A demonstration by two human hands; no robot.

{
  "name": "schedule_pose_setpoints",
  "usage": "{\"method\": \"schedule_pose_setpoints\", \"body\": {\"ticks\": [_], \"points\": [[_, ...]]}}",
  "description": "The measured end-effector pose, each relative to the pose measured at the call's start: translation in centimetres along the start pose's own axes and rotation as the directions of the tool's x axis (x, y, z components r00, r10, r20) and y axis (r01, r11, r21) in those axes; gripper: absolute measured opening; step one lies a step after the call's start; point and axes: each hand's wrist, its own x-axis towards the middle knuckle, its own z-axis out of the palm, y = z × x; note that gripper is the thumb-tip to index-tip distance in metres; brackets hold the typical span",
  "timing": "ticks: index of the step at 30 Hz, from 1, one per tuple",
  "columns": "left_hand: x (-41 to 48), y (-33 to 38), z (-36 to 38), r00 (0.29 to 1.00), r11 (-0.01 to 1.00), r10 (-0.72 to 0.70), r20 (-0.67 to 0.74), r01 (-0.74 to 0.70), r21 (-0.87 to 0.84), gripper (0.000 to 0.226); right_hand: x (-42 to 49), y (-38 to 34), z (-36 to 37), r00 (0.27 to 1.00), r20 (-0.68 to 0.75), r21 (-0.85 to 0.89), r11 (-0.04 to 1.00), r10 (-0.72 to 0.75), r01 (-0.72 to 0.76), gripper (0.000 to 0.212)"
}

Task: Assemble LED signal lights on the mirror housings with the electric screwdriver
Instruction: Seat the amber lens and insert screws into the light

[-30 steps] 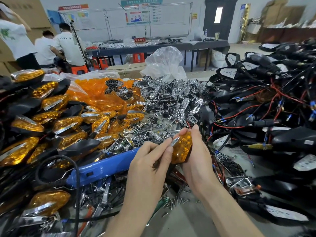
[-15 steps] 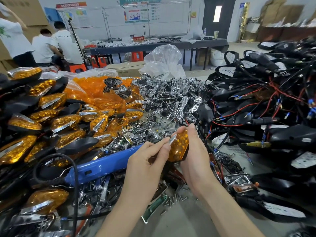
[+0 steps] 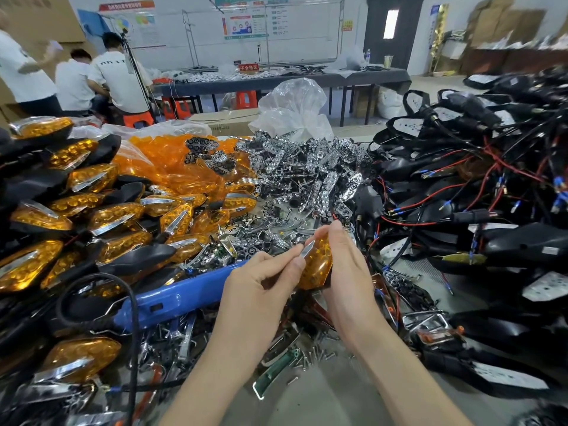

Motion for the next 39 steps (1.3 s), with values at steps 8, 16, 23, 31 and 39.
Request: {"method": "schedule_pose_setpoints", "body": {"ticks": [8,16,23,31,39], "points": [[-0.2,0.1,0.5,1.000,0.998,0.025,-0.017,-0.024,0.060,0.032,0.1,0.0,0.3,0.998,0.013,-0.054,0.997,-0.055,0.055,0.025],[-0.4,-0.1,0.9,0.994,0.971,0.107,-0.011,-0.103,0.215,0.032,0.5,0.1,0.1,0.999,-0.029,0.060,0.998,0.037,-0.036,0.010],[-0.7,-0.4,0.1,0.978,0.902,0.178,0.107,-0.206,0.380,0.030,1.1,-0.8,-1.0,0.966,-0.046,0.397,0.892,0.254,-0.216,0.009],[-0.2,-0.5,-0.2,0.988,0.968,0.024,0.155,-0.062,0.244,0.021,1.2,-0.6,-0.9,0.952,-0.044,0.451,0.856,0.302,-0.251,0.019],[1.0,0.2,0.0,0.925,0.979,-0.179,0.336,0.202,-0.032,0.027,0.5,-1.3,-0.3,0.980,-0.006,0.312,0.932,0.199,-0.187,0.010]]}}
